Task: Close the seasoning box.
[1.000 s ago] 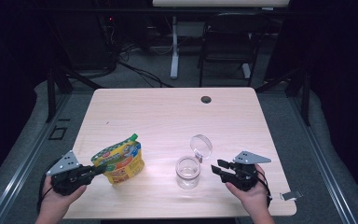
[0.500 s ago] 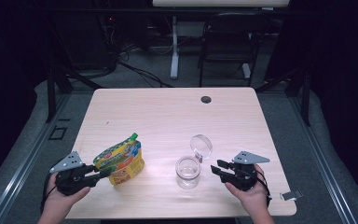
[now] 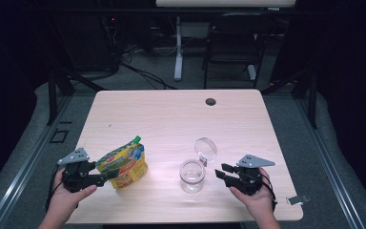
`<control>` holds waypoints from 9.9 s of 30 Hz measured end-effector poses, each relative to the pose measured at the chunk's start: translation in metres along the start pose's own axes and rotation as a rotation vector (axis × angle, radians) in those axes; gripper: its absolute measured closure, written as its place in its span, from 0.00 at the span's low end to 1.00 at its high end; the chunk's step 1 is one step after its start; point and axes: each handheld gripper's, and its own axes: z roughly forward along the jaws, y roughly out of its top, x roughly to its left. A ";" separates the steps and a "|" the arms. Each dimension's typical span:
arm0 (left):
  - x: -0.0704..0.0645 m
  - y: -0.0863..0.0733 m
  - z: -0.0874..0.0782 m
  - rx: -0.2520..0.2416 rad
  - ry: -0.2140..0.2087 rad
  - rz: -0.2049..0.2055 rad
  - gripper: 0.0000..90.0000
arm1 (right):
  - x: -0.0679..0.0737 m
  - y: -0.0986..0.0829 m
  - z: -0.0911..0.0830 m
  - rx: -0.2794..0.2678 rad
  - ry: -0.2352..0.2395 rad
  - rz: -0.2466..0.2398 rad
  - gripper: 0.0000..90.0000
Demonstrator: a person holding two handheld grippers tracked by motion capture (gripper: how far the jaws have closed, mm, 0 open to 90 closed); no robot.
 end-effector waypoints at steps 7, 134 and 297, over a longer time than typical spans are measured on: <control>0.000 0.002 0.013 0.020 -0.001 0.008 0.45 | 0.000 0.000 0.000 0.005 0.003 0.000 0.68; 0.021 -0.059 0.079 -0.047 -0.045 -0.032 0.49 | 0.000 -0.001 0.007 0.020 0.016 -0.017 0.66; -0.038 -0.017 0.048 -0.060 0.287 0.367 0.55 | 0.018 0.002 -0.009 -0.102 0.007 -0.150 0.68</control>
